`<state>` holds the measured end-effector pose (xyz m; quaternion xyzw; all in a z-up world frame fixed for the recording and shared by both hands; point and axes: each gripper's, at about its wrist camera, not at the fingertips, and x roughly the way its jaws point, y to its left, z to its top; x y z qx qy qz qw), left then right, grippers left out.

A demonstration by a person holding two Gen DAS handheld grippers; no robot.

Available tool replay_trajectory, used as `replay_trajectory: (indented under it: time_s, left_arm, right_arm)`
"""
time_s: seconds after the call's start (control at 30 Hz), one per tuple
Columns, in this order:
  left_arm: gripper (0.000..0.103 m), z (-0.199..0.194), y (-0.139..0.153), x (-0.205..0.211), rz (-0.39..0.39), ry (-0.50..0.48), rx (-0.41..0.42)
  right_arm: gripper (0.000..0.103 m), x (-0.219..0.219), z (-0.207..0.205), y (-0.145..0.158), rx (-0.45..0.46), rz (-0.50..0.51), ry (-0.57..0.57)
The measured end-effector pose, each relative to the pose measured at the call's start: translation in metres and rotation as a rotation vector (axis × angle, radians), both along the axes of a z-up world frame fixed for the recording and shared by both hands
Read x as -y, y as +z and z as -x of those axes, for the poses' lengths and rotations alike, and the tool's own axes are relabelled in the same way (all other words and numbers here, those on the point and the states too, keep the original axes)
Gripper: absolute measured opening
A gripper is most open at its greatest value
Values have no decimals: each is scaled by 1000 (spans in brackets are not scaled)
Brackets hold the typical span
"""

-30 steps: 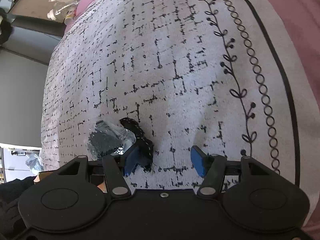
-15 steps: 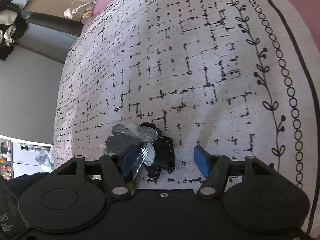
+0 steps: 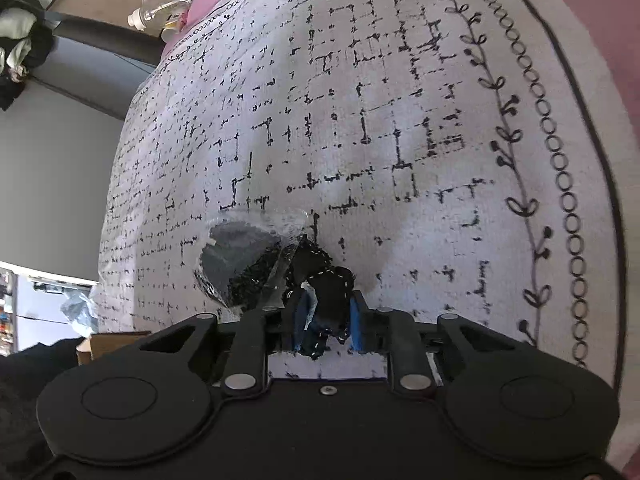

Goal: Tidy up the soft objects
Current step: 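Close the left tool on the burger plush while the right tool grasps the black bag, then carry both items over the box and open both tools inside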

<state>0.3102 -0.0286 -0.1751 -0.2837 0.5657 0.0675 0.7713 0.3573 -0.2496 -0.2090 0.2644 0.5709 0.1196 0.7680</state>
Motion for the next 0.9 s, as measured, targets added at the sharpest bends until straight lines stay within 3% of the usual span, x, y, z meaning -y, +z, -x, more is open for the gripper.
replay_trajectory:
  time_s: [0.27,0.9]
  left_arm:
    - [40,15,25,-2,11,-14,45]
    - [40,71,83,-34,17,-10,170]
  right_arm:
    - [18,4,23,29,31,13,-17]
    - [18,-39,71,109,196,71,35]
